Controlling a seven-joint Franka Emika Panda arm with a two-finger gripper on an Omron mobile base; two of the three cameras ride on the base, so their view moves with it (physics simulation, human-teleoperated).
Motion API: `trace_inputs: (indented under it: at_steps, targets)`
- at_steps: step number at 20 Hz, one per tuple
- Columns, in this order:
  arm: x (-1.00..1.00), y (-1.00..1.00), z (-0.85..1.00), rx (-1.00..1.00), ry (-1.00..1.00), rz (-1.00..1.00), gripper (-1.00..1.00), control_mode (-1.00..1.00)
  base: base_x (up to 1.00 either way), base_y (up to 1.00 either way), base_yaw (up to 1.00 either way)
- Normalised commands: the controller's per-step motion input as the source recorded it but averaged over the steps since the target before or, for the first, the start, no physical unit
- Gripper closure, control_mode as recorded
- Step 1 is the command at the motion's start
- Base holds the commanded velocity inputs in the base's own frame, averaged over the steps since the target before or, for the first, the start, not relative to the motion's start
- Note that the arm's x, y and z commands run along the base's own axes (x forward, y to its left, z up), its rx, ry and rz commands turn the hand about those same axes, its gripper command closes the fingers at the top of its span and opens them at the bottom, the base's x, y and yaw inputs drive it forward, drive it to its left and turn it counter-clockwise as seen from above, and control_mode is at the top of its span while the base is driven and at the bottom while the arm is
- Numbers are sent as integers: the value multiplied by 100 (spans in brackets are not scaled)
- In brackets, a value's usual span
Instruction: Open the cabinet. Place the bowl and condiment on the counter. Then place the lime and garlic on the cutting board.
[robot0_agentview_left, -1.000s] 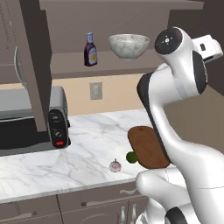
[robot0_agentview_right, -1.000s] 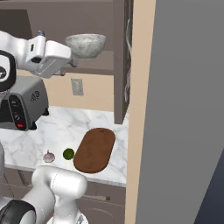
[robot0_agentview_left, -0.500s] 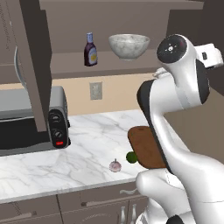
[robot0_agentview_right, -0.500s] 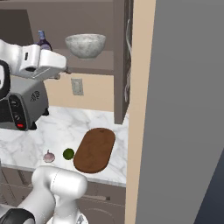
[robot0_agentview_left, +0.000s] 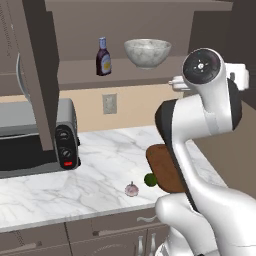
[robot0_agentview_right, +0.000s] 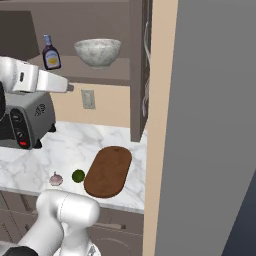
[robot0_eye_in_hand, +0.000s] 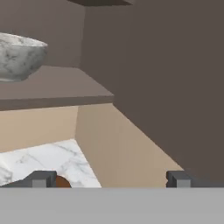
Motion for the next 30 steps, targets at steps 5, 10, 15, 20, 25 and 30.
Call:
trace_inputs:
  at_steps: [5,10,15,20,25,30]
  targets:
    - [0,38,0,14,-9,0,-100,-100,0,0,0]
    - [0,35,2,16,-6,0,-100,-100,0,0,0]
    - [10,10,0,4,0,13,-100,-100,0,0,0]
    - [6,0,0,0,1,17,-100,-100,0,0,0]
    - [10,9,0,0,0,14,-100,-100,0,0,0]
    - [17,24,0,0,0,10,-100,-100,0,0,0]
